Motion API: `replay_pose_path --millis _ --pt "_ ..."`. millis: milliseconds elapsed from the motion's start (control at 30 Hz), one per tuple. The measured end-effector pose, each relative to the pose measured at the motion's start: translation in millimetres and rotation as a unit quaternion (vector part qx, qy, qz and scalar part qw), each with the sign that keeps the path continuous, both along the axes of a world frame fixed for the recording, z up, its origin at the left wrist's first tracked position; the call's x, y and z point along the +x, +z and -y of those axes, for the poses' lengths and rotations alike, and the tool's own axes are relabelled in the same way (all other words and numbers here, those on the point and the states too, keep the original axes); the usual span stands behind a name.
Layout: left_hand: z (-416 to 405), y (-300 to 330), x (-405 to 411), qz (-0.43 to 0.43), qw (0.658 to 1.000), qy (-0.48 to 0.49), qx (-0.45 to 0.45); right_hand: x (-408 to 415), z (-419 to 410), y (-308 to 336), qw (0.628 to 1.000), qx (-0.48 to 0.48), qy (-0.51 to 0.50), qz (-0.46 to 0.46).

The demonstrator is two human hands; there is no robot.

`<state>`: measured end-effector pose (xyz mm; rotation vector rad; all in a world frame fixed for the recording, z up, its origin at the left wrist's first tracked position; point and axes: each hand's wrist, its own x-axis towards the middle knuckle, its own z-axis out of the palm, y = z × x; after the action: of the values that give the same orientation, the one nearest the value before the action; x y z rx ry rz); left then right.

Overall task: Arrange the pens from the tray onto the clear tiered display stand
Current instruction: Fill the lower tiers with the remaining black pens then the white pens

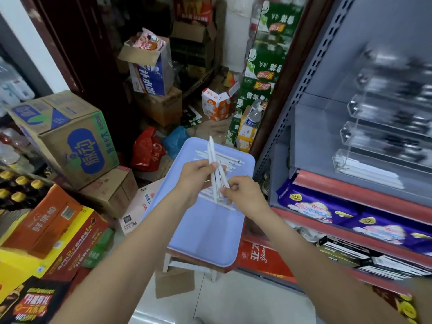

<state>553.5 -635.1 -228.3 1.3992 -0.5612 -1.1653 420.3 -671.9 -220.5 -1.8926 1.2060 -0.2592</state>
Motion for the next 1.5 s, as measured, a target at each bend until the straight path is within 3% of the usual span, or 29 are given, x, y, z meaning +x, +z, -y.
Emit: replay_pose_path --millis 167,367,500,600,700,833,1033,1167,1267,1500 --pt "25 39 -57 0.130 0.991 -0.025 -0.029 -46 8 35 0.999 -0.045 -0.009 0.016" --pt "52 81 -130 0.139 0.983 -0.056 -0.108 -120 30 71 0.995 -0.092 -0.025 0.040" --pt "69 102 -167 0.226 0.961 -0.089 -0.136 -176 55 88 0.994 -0.091 -0.041 0.033" --pt "82 115 -194 0.327 0.920 -0.160 -0.143 -219 77 109 0.977 -0.116 -0.112 0.140" --pt "94 124 -224 0.402 0.877 -0.214 -0.155 -258 91 129 0.952 -0.082 -0.116 0.271" --pt "109 130 -260 0.440 0.848 -0.246 -0.165 -297 102 136 0.938 -0.071 -0.096 0.327" --pt "120 129 -273 0.538 0.826 -0.123 -0.111 -337 128 123 0.909 -0.076 -0.190 0.363" --pt "120 127 -261 0.572 0.810 -0.096 -0.080 -348 144 105 0.903 -0.090 -0.249 0.339" --pt "120 127 -256 0.564 0.817 -0.085 -0.081 -343 149 94 0.909 -0.087 -0.261 0.313" --pt "118 122 -245 0.557 0.823 -0.083 -0.076 -322 158 74 0.937 -0.092 -0.233 0.245"
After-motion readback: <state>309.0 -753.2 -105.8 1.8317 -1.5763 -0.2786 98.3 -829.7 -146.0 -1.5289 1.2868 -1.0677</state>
